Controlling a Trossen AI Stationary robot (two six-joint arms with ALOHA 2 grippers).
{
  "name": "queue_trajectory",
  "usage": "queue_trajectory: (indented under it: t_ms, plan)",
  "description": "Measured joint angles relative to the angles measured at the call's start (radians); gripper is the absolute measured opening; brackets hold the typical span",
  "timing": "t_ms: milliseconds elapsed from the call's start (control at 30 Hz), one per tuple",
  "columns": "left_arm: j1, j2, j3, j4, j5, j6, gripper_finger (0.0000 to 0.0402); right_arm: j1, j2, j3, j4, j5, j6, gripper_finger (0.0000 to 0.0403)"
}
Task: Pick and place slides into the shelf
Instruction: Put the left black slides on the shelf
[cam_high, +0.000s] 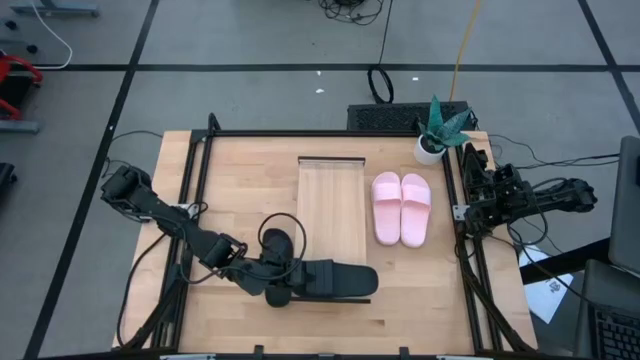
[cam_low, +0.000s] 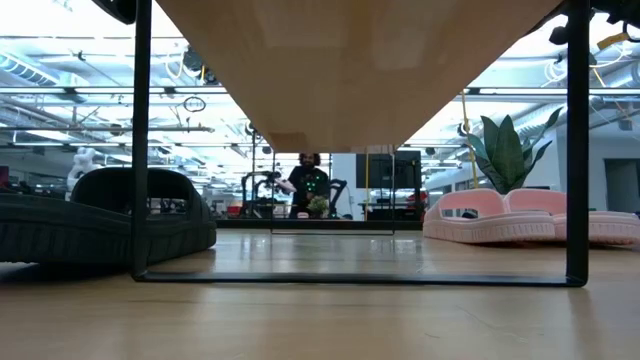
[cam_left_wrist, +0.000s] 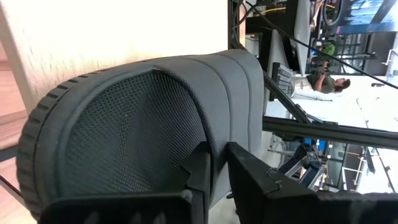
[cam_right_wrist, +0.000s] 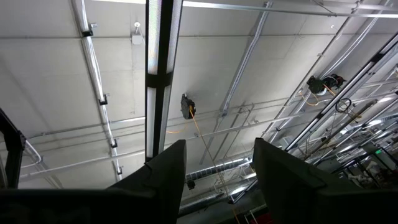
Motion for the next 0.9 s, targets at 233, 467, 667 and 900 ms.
queue_trajectory:
  t_ms: [233, 467, 667, 900]
  plan:
    - [-0.001, 0.000, -0.001, 0.000, -0.001, 0.004, 0.0088, 0.000, 0.000, 0.000, 0.000, 0.000, 0.000, 0.0178]
    - [-0.001, 0.000, -0.001, 0.014, -0.009, 0.005, 0.0116, 0.000, 0.000, 0.000, 0.000, 0.000, 0.000, 0.0178]
    - [-0.002, -0.037, -0.002, 0.014, -0.037, 0.039, 0.0122, 0.000, 0.000, 0.000, 0.000, 0.000, 0.000, 0.0178]
    - [-0.021, -0.107, -0.002, 0.003, -0.081, 0.094, 0.0122, 0.000, 0.000, 0.000, 0.000, -0.001, 0.000, 0.0178]
